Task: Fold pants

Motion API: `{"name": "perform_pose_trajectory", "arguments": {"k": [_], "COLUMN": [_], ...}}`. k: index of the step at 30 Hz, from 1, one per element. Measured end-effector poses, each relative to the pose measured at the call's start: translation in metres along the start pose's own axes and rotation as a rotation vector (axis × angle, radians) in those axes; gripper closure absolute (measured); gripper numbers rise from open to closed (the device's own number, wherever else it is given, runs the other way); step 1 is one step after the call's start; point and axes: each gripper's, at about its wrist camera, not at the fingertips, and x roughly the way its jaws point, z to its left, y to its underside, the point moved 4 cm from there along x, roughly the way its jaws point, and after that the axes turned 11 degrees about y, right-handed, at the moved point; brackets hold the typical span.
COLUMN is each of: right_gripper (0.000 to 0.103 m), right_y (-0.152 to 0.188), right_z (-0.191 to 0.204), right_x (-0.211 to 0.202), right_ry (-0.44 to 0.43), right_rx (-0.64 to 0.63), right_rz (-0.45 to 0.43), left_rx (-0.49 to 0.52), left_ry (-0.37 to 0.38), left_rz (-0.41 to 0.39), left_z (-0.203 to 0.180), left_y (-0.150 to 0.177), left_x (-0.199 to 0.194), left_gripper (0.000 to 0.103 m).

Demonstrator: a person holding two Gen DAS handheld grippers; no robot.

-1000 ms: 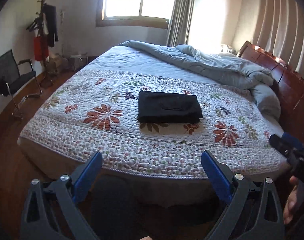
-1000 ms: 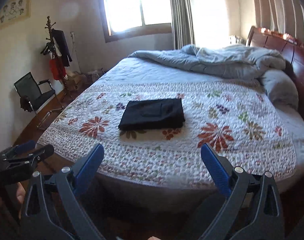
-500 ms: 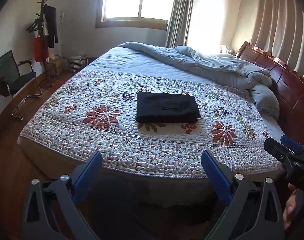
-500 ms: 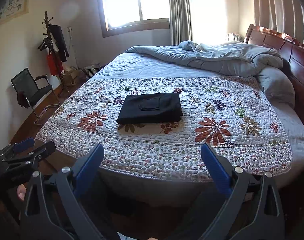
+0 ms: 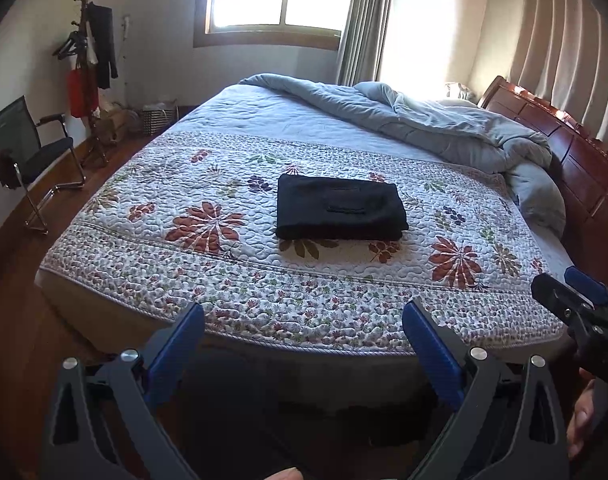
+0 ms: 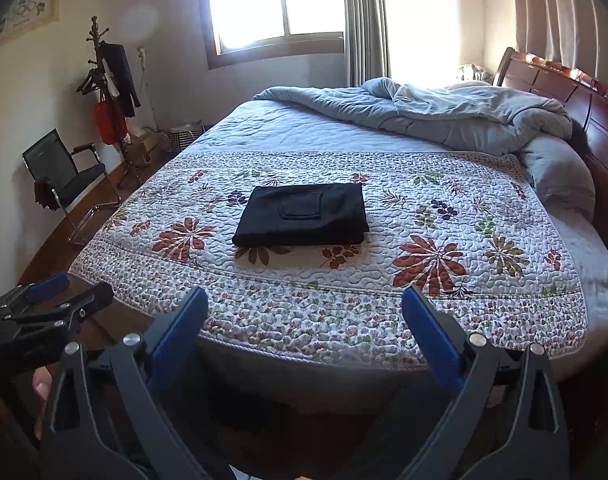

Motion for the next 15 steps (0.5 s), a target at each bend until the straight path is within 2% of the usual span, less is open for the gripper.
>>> {"name": "perform_pose_trajectory", "arguments": {"k": [8,15], "right_gripper": [0.006,0.006], "right_y": [-0.005,-0.007], "right_z": [0.002,0.006], "right_x": [0.012,0.014], "right_ry": [-0.006,-0.012], "right_rx": [-0.011,-0.017], "right_rz": [0.014,0.015], "left_rx": [0.003,-0.011], "left_ry": [-0.02,0.002], "left_rz": [-0.008,-0.009], "left_z": [0.002,0.003], "left_y": [-0.008,-0.015], "left_x": [0.0,0.001], "left_gripper": [0.004,0.004]}}
